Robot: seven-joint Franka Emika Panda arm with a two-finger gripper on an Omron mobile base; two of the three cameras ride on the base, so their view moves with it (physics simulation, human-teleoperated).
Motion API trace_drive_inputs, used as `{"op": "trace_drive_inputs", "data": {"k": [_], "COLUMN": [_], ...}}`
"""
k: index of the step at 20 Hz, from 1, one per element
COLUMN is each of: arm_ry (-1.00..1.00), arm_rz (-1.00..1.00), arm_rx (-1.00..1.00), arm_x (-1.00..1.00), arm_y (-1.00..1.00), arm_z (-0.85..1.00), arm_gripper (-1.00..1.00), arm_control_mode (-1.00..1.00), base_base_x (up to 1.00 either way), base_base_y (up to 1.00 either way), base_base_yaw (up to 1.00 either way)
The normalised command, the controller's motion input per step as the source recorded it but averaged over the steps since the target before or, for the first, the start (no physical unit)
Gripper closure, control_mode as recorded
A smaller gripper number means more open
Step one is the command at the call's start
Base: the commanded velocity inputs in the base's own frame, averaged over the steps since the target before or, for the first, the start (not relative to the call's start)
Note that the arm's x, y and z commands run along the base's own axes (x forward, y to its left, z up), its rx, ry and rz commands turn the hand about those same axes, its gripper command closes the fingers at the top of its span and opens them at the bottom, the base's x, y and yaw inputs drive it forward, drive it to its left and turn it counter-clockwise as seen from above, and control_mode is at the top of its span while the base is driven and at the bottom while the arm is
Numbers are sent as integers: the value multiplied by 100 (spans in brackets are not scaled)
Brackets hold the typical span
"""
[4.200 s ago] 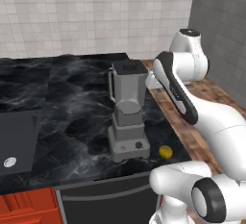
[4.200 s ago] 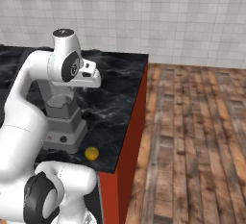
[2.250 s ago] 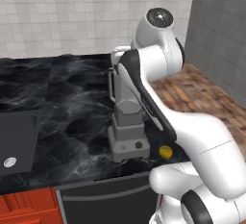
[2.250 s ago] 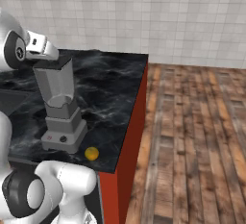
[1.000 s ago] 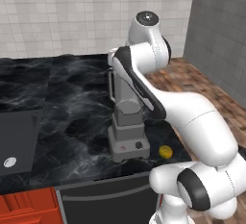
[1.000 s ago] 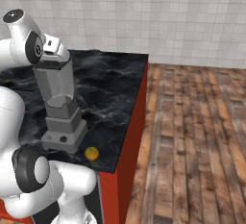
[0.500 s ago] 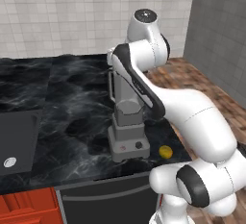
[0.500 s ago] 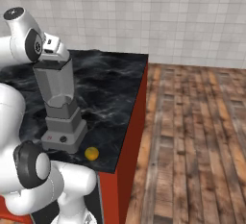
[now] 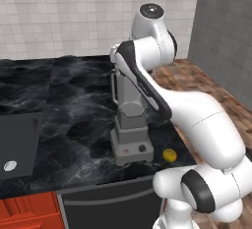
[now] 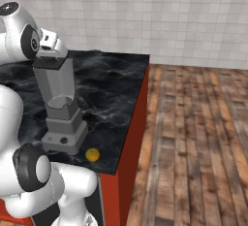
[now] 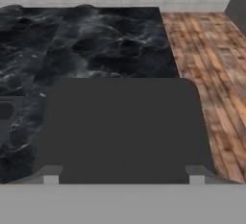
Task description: Open the blender lid, put the orange in the blender, close the lid, and start the blender.
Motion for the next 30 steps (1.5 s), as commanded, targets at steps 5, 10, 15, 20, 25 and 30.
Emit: {"op": "trace_drive_inputs", "data": {"k": [5, 10, 15, 20, 25, 30], "arm_ry": [-21, -17, 0, 12, 17, -18], "arm_rz": [0, -3, -10, -6, 0, 0], "arm_rx": [0, 3, 2, 0, 0, -5], "arm_x": [-47, -40, -11, 0, 8, -23], "arm_y": [-14, -79, -100, -100, -88, 23], "arm_z": [100, 56, -17, -91, -93, 59], "arm_gripper": [100, 100, 100, 100, 100, 100], "arm_control_mode": [-100, -100, -100, -100, -100, -100], "base_base_x": [0, 0, 0, 0, 0, 0], "base_base_y": [0, 0, 0, 0, 0, 0], "base_base_yaw": [0, 0, 0, 0, 0, 0]}}
